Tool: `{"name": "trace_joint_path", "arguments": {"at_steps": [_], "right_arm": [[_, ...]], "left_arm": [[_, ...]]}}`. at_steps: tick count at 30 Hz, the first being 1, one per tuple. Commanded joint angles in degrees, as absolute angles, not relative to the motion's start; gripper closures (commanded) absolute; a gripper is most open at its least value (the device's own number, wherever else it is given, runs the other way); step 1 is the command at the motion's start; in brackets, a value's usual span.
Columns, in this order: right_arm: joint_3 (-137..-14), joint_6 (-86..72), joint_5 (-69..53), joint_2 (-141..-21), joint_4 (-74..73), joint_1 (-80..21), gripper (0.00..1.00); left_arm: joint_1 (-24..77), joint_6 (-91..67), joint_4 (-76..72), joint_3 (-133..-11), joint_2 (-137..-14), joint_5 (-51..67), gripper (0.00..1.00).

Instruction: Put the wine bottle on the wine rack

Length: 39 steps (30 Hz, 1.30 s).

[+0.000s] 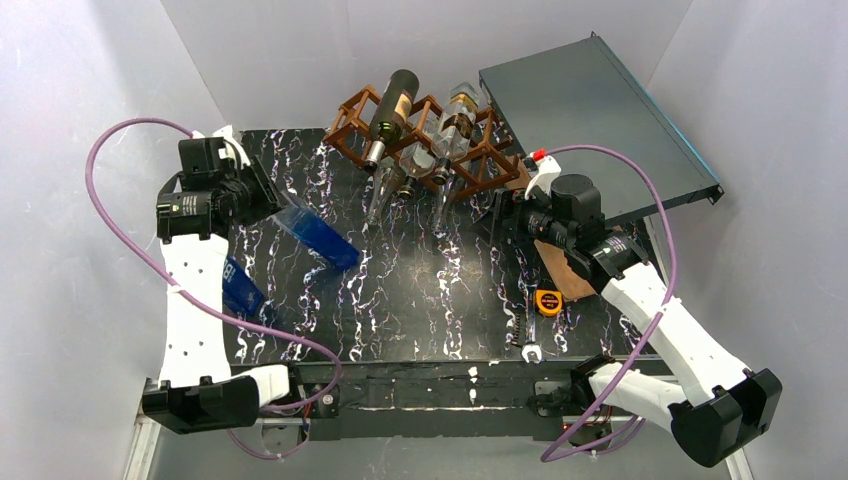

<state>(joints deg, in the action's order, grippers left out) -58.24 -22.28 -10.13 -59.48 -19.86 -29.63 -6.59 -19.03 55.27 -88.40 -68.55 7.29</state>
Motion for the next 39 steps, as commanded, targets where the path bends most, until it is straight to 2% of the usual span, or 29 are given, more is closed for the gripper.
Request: {"name": "trace_joint_path", "arguments": {"at_steps": [1, 10, 13, 17, 22, 27, 34, 39], "right_arm": [[-60.3, -21.62, -8.08, -58.07, -20.33, -29.71, 0.02], [-60.69, -23.06, -7.6, -58.36, -20.87, -29.71, 0.02], [-60.65, -23.31, -7.25, -58.06, -21.41, -29.71, 0.02], [-60.46, -23.57, -6.77, -57.74, -21.94, -29.71, 0.02], [-60.91, -23.91, -6.79, -57.34, -22.51, -29.7, 0.01], [-61.97, -23.99, -5.8, -56.65, -23.54, -29.71, 0.02], [-60.07, -24.83, -6.0, -56.08, -23.46, -29.79, 0.02], [-59.27, -21.36, -5.19, -57.89, -24.23, -32.41, 0.02]], "left_arm": [[-5.51, -22.81, 52.25, -89.07, -63.55, 20.41, 1.0], [-4.85, -37.76, 36.3, -73.59, -57.61, 37.61, 1.0], [-2.84, -40.27, 33.66, -71.21, -57.58, 39.93, 1.0], [5.85, -44.71, 22.94, -64.2, -55.67, 37.63, 1.0], [15.48, -44.66, 8.31, -50.75, -49.08, 26.71, 1.0], [18.13, -45.63, -2.01, -38.37, -44.33, 22.49, 1.0], [20.08, -45.04, -1.89, -32.29, -42.41, 20.84, 1.0], [20.13, -42.24, 6.02, -33.79, -41.42, 22.08, 1.0]]}}
